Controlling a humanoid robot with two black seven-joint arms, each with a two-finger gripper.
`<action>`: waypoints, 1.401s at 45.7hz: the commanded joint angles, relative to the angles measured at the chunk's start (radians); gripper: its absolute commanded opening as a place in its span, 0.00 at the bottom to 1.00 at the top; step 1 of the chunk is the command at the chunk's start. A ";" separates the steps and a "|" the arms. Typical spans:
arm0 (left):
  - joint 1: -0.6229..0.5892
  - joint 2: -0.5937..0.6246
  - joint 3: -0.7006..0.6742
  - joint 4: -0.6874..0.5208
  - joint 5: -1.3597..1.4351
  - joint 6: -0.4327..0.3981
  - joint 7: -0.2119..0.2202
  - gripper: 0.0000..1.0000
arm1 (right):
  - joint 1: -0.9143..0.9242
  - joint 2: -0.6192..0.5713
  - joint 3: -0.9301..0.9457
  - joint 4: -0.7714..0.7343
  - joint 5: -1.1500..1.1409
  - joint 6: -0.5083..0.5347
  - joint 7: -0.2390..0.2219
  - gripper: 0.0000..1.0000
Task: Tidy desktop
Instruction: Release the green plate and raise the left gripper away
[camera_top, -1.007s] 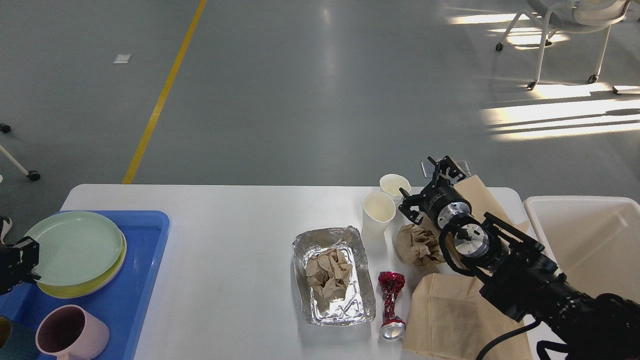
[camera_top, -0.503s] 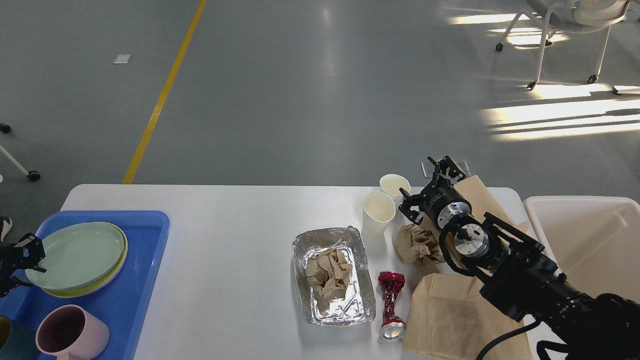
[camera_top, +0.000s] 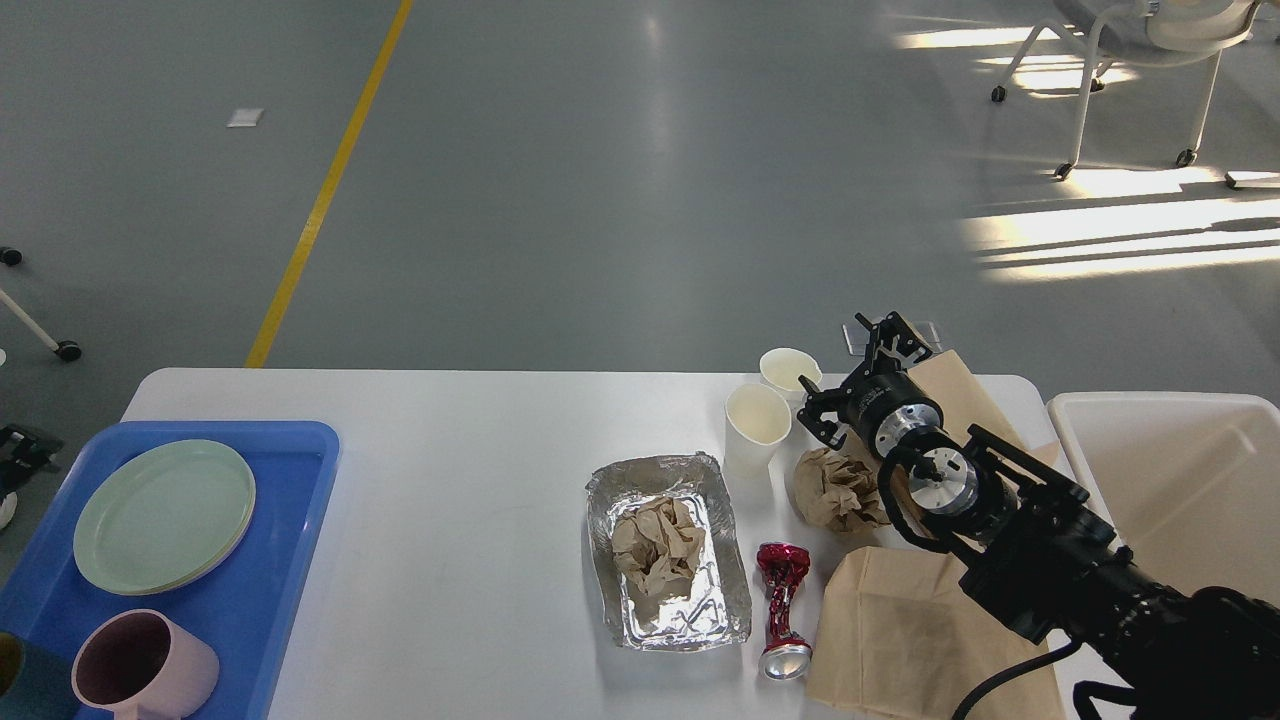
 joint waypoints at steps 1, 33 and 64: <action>-0.004 0.006 -0.020 0.003 0.001 0.137 0.000 0.95 | 0.000 0.000 0.000 0.000 0.000 0.000 0.000 1.00; 0.017 -0.034 -0.865 0.003 -0.013 0.170 -0.003 0.96 | 0.000 0.000 0.000 -0.002 -0.002 0.000 0.000 1.00; 0.062 -0.349 -1.815 -0.013 -0.013 0.140 -0.191 0.96 | 0.000 0.000 0.000 0.000 0.000 0.000 0.000 1.00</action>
